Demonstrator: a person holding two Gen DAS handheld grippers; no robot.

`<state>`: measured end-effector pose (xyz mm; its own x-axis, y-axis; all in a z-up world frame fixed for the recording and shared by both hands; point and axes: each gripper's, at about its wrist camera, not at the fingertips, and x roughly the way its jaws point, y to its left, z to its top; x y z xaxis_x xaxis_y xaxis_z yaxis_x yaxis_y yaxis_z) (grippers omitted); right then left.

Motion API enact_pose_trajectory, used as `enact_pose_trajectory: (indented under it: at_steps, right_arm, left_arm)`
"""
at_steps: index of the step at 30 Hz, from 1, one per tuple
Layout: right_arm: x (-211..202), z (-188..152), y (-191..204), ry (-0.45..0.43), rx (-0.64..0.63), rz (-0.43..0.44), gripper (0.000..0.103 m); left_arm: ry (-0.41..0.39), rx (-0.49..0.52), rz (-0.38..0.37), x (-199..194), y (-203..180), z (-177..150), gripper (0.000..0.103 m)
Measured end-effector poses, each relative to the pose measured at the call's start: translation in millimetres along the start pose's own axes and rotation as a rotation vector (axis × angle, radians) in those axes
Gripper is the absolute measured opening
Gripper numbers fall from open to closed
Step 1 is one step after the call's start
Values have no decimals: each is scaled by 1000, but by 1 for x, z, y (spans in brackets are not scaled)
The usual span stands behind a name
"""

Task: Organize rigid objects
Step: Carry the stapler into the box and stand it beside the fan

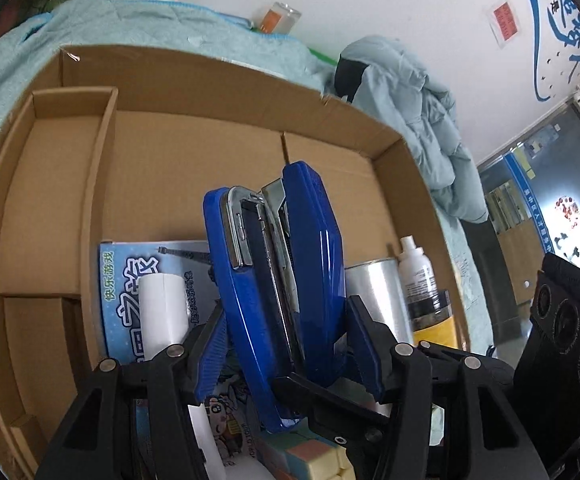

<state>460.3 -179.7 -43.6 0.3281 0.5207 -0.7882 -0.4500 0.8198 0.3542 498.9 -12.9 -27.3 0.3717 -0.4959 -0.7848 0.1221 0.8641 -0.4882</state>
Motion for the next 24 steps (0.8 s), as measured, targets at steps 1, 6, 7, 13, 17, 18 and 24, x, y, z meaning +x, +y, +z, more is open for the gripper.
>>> enact_pose_trajectory:
  at_steps: [1, 6, 7, 13, 17, 18, 24]
  right_arm:
    - [1, -2, 1, 3, 0, -14, 28]
    - [-4, -6, 5, 9, -9, -57, 34]
    - [-7, -6, 4, -1, -7, -67, 34]
    - [-79, -41, 6, -228, -59, -140, 85]
    - [-102, -89, -1, -287, -100, -218, 85]
    - [-101, -100, -2, -275, -105, -228, 85]
    - [-101, -148, -6, -228, -88, -240, 85]
  left_arm:
    - [-1, 9, 7, 1, -1, -2, 54]
    - [23, 59, 89, -1, -11, -14, 58]
    - [8, 80, 120, -5, -15, -17, 62]
    - [-278, 133, 289, -82, -28, -49, 99]
    - [-459, 161, 391, -126, -45, -109, 102]
    - [-479, 179, 415, -132, -51, -125, 102]
    - [-560, 168, 528, -149, -77, -201, 101]
